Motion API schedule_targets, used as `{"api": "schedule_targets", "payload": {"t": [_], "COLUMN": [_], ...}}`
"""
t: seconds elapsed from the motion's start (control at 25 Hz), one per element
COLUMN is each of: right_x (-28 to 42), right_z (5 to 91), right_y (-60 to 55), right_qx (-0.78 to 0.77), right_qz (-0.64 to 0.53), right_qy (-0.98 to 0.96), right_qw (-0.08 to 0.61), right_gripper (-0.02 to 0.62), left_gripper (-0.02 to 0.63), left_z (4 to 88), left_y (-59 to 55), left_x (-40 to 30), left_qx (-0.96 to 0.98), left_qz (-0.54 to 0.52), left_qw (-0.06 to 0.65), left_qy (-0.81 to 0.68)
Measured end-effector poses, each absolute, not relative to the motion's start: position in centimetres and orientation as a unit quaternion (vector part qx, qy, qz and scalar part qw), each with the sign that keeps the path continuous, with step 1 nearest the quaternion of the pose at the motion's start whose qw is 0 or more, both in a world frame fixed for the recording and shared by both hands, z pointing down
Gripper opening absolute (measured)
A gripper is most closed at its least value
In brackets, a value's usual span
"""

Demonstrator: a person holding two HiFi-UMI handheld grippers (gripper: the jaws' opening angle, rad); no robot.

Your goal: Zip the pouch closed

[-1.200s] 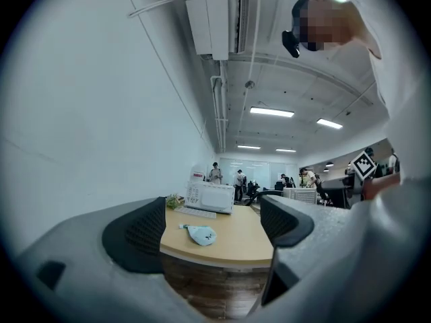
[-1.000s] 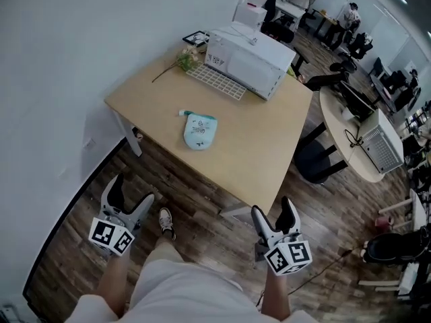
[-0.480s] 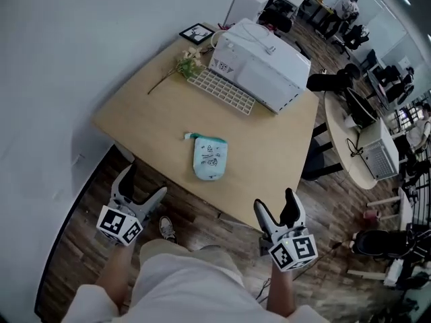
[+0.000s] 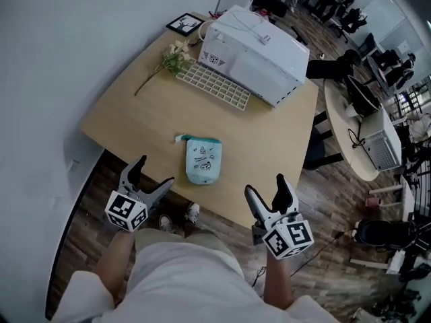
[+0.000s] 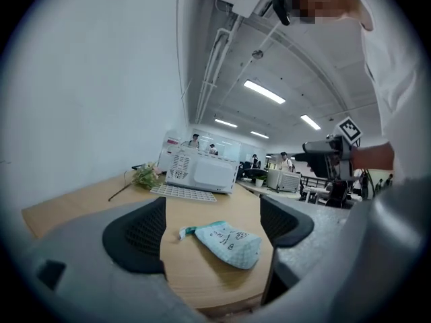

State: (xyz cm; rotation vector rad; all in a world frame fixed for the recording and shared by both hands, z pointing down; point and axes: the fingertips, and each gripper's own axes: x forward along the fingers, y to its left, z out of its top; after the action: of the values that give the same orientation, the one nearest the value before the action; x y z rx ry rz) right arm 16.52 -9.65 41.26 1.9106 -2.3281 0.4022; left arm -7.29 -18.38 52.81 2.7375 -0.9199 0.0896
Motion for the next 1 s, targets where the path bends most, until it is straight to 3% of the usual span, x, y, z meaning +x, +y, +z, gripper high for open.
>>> {"api": "schedule_targets", "payload": {"t": [0.28,0.48,1.0], "right_x": [17.5,17.4,17.9], "right_z": [42.3,44.4,46.7], "right_y": [-13.5,-15.7,-19.0], "right_qx": [0.611,0.598,0.57], "right_qz": [0.166,0.198,0.23], "right_qy": [-0.774,-0.775,-0.788], "right_qw": [0.039,0.041,0.046], "right_gripper": [0.408,0.399,0.356], "left_gripper": [0.433,0.341,0.21], "left_z": [58.3,62.7,69.8], "left_y": [-23.3,-26.6,-30.9], "left_x": [-4.5,-2.6,1.8], "left_qx": [0.938,0.936,0.912], "left_qz": [0.108,0.174,0.33], "left_qw": [0.128,0.125,0.119], "left_qy": [-0.304,-0.28,-0.214]}}
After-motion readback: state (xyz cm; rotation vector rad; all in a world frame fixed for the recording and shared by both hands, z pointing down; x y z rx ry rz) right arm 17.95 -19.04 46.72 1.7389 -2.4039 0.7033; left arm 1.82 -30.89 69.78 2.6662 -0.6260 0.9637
